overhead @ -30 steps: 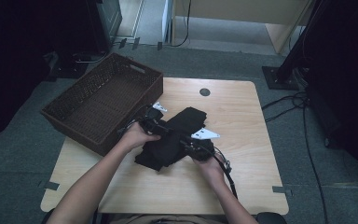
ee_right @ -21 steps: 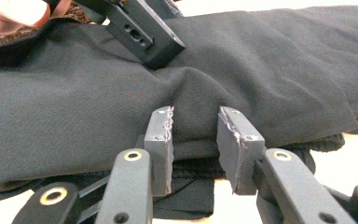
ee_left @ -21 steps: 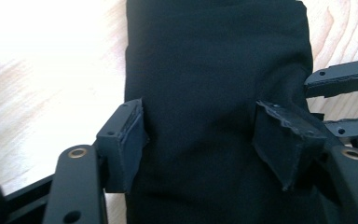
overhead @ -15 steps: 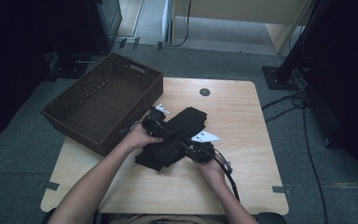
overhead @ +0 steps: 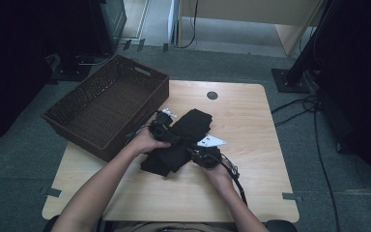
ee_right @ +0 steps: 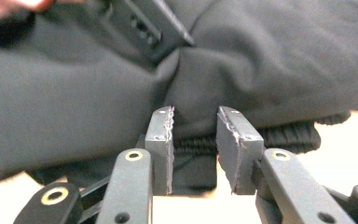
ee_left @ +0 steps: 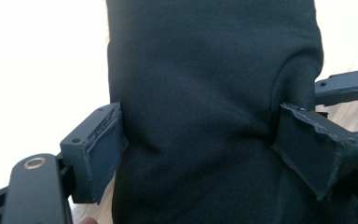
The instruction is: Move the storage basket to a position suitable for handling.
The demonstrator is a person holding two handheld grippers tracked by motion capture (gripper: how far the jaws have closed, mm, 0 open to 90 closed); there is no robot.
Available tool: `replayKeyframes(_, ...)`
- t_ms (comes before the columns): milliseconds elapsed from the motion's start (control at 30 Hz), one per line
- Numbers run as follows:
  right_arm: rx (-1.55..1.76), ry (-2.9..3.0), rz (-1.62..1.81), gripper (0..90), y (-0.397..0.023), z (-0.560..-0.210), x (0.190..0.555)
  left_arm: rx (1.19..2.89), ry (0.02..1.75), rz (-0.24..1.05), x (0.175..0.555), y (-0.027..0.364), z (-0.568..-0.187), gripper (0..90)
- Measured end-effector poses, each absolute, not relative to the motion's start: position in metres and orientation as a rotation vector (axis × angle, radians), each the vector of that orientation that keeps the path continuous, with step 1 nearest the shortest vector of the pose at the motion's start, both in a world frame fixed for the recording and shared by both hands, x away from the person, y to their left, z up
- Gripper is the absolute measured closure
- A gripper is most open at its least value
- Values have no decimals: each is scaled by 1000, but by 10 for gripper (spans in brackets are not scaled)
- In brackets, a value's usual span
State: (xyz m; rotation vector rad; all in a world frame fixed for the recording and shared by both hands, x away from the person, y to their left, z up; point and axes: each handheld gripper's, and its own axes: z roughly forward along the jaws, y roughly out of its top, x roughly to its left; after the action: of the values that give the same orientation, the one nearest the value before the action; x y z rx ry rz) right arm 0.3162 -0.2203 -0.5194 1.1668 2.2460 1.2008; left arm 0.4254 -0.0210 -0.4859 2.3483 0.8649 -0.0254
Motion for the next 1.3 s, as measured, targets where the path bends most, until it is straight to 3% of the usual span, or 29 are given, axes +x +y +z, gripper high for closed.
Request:
replayKeyframes(400, 1147, 2252, 1168, 671, -217, -521, 320, 2368, 846, -63, 421, -30, -486, 262)
replayKeyframes(533, 1155, 2254, 1154, 676, -216, -521, 324, 2364, 821, -71, 419, -32, -484, 429)
replayKeyframes(733, 1150, 2271, 1169, 677, -217, -521, 327, 2359, 815, -60, 419, -29, -480, 582)
replayKeyframes(900, 1142, 2264, 1170, 668, -215, -521, 328, 2362, 807, -27, 419, -26, -479, 645)
replayKeyframes(1033, 1157, 2264, 1173, 573, -216, -520, 327, 2373, 804, 33, 419, -23, -474, 689)
replayKeyframes(1133, 1156, 2280, 1151, 565, -214, -521, 328, 2341, 865, 1, 424, -17, -477, 628)
replayKeyframes(1233, 1162, 2292, 1151, 566, -211, -521, 331, 2346, 906, 9, 425, -20, -479, 418)
replayKeyframes(1300, 1162, 2293, 1158, 567, -211, -521, 333, 2340, 934, 5, 427, -20, -481, 340)
